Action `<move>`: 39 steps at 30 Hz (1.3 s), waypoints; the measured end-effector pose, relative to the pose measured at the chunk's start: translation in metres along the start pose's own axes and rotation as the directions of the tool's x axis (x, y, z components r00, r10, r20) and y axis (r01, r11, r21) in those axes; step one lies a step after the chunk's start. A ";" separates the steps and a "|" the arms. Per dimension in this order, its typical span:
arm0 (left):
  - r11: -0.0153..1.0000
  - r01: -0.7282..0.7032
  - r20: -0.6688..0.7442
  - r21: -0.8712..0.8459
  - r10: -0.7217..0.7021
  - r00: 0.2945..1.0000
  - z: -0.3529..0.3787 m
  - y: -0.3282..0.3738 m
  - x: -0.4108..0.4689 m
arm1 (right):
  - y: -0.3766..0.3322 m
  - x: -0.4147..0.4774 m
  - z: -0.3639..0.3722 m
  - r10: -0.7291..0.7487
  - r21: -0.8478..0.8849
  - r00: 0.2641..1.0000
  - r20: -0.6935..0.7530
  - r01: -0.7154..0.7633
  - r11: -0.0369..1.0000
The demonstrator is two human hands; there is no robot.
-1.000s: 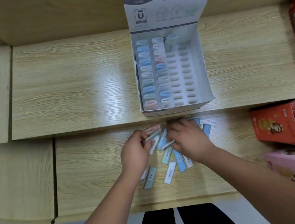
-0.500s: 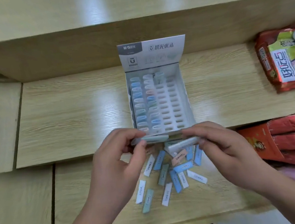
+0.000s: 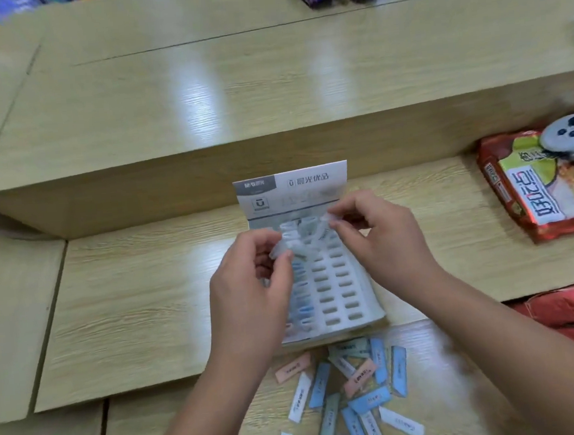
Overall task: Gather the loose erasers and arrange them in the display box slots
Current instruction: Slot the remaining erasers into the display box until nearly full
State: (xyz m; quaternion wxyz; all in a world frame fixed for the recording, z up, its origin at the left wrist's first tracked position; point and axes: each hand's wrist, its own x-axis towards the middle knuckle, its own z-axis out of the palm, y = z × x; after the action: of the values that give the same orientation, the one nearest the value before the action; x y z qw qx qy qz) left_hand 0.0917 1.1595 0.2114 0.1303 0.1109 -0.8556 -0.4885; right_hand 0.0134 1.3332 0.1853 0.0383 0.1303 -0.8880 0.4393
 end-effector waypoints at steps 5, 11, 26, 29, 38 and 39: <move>0.993 -0.046 -0.002 0.104 0.046 0.999 0.004 -0.002 0.002 | 0.003 0.007 0.006 -0.068 -0.108 0.997 0.036 0.072 0.992; 0.987 -0.086 -0.008 0.136 0.087 0.996 0.007 -0.003 0.004 | 0.003 0.011 0.007 -0.118 -0.193 0.990 0.073 0.130 0.973; 0.938 -0.268 0.012 0.220 0.272 0.962 0.023 -0.004 0.015 | 0.010 0.021 0.005 -0.274 -0.294 0.939 0.208 0.327 0.898; 0.929 -0.291 0.040 0.229 0.290 0.956 0.030 -0.009 0.020 | 0.010 0.021 0.003 -0.298 -0.296 0.921 0.252 0.366 0.882; 0.935 -0.246 0.112 0.256 0.224 0.968 0.038 -0.012 0.029 | 0.009 0.016 0.002 -0.235 -0.188 0.945 0.230 0.280 0.941; 0.946 -0.209 0.116 0.248 0.185 0.976 0.038 -0.010 0.030 | 0.009 0.016 0.003 -0.236 -0.184 0.948 0.215 0.276 0.943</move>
State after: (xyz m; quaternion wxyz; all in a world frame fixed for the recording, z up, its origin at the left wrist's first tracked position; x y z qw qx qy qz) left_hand 0.0520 1.1757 0.1876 0.1235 0.0182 -0.9238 -0.3619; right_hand -0.0039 1.3329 0.1796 0.0240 0.2816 -0.9046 0.3193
